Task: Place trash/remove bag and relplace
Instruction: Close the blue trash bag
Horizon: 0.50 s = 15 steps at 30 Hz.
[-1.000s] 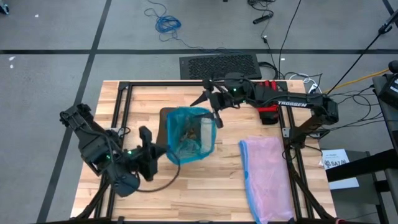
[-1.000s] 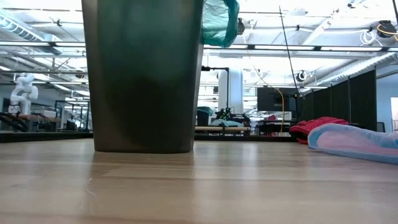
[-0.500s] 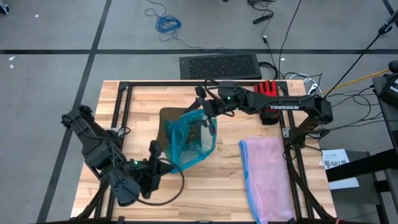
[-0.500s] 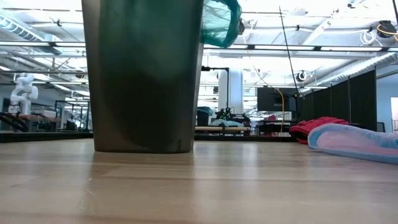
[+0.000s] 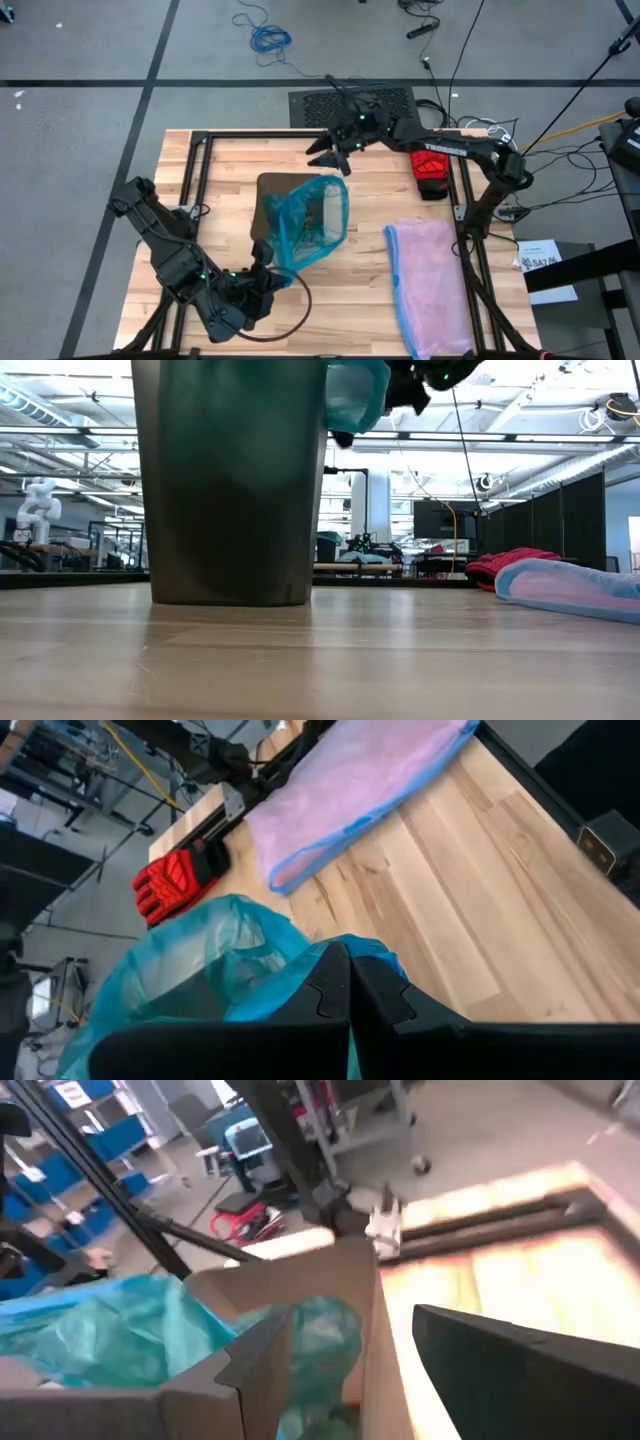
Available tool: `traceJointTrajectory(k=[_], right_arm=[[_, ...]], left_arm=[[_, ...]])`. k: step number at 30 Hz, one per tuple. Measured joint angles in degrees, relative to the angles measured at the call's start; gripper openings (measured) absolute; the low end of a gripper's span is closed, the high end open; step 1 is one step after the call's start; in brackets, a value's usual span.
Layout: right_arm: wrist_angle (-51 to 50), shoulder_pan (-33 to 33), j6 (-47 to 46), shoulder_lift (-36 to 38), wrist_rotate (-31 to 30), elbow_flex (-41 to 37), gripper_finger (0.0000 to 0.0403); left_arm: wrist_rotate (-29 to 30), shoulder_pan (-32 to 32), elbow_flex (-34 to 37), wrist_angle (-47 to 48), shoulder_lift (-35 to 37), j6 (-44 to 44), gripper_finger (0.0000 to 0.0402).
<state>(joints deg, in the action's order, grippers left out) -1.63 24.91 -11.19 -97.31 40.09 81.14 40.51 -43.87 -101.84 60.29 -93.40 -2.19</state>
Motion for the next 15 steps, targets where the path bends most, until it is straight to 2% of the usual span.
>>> traceJointTrajectory(k=[5,10,12,15], right_arm=[[0.05,-0.80,-0.61,-3.69,7.94,0.00,0.0201],[0.02,-3.31,-0.35,-5.00,8.18,-0.02,0.0196],[0.07,-4.46,0.87,-5.02,6.91,-0.02,0.0179],[-0.02,-6.40,4.26,-4.86,3.02,-0.02,0.0119]], left_arm=[[0.07,0.12,0.00,-0.02,-0.03,1.90,0.0001],[0.09,0.10,0.00,0.06,-0.03,3.21,0.0001],[0.09,0.12,0.00,0.11,-0.03,3.43,0.0001],[0.19,0.10,0.00,0.12,-0.03,3.45,0.0001]])
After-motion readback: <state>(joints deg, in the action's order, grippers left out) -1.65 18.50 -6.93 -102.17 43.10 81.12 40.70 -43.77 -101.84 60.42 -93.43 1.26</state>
